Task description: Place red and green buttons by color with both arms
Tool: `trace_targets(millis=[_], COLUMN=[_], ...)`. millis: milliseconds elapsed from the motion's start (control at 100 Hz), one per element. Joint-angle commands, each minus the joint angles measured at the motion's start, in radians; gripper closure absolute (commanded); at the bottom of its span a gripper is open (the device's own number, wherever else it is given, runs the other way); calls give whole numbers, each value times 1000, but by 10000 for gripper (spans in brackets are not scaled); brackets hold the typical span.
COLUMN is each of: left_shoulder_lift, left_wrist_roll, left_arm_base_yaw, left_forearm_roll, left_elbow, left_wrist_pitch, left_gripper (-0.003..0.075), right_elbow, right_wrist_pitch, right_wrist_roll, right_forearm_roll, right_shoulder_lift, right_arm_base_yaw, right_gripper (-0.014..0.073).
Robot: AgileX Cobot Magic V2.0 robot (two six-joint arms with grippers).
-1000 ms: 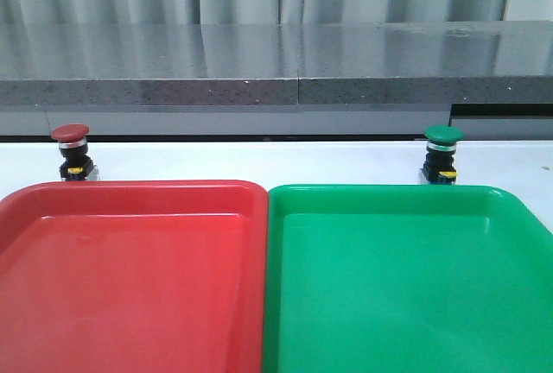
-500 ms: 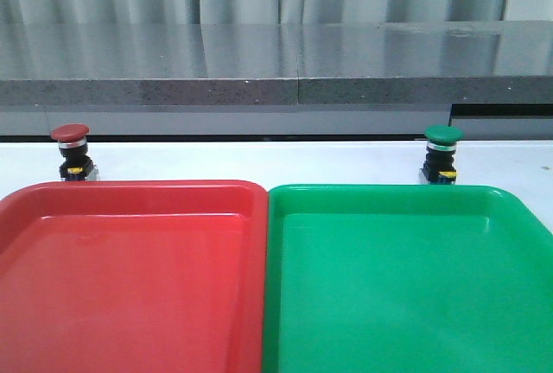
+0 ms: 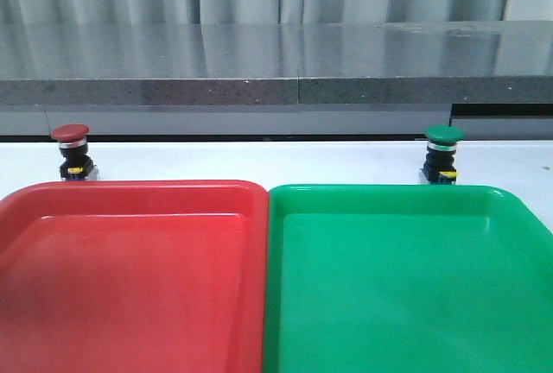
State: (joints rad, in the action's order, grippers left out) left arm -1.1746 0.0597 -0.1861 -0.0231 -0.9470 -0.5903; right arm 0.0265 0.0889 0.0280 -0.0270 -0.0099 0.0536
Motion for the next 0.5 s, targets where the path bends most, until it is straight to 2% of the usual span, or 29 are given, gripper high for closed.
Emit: trace_targets(millis=[0, 230, 490], left_shoulder_lift=[-91, -360, -548], left_wrist_roll=[3, 3, 3], left_arm_base_yaw=[-19, -19, -19], left_forearm_roll=[15, 15, 17], left_elbow=[-103, -287, -408], left_wrist_pitch=[49, 49, 49], left_gripper=[134, 134, 134], right_elbow=[-13, -13, -13], right_wrist_pitch=[-84, -84, -84], right_wrist_roll=[4, 4, 4], right_forearm_roll=[4, 4, 4], right_shoulder_lift=[-21, -21, -21], right_arm_base_yaw=[-5, -5, -5], right_gripper=[661, 661, 661])
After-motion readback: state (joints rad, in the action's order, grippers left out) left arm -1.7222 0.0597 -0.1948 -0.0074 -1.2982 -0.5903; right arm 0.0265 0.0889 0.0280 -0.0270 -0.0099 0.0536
